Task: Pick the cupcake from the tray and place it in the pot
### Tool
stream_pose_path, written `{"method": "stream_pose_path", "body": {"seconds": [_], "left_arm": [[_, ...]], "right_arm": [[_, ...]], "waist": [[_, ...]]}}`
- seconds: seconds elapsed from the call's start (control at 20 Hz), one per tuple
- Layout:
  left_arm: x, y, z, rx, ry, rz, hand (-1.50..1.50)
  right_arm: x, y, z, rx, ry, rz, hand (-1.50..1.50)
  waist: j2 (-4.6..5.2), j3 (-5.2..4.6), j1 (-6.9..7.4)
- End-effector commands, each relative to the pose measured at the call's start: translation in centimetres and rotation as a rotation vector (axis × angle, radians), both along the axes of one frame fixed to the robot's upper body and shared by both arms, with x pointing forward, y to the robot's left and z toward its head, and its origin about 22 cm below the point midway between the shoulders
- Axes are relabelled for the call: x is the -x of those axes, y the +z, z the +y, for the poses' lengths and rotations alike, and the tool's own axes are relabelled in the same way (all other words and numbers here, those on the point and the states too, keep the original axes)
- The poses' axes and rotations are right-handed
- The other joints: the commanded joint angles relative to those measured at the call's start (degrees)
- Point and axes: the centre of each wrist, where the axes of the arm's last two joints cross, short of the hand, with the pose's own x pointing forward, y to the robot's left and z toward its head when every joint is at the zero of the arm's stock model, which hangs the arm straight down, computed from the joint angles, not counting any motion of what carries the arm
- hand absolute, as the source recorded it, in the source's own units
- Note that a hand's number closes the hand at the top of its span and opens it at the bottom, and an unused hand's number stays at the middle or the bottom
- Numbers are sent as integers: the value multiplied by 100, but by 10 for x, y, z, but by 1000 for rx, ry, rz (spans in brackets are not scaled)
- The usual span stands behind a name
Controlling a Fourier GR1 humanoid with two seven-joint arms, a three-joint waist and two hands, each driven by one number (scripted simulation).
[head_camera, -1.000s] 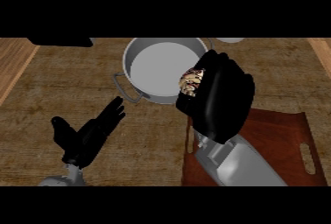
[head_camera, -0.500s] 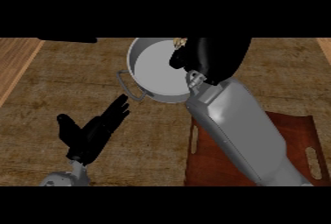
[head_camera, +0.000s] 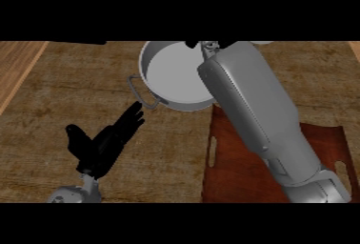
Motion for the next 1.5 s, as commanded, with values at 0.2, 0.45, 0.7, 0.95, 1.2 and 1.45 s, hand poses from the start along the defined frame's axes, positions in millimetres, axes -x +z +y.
{"method": "stream_pose_path", "body": {"seconds": [0.2,0.45,0.7,0.95,1.2,1.45], "left_arm": [[-8,5,4,-4,-5,-21,0],[-9,5,-4,-8,-31,-11,0],[-3,7,-7,-4,-40,-33,0],[-1,5,-11,-15,-56,-27,0],[-5,7,-13,-14,-67,-32,0],[-7,10,-16,-15,-43,-37,0]], "right_arm": [[-33,-21,-3,-164,-88,-30,150],[-46,-48,-14,-206,-77,-45,150],[-53,-67,-26,-312,-134,-23,150],[-56,-68,-42,-546,-150,-169,-150],[-57,-65,-41,-586,-113,-308,-150],[-58,-82,-49,-581,-128,-415,-150]], "waist": [[59,1,36],[138,3,152],[143,7,238],[226,28,411],[219,22,440],[197,20,347]]}}
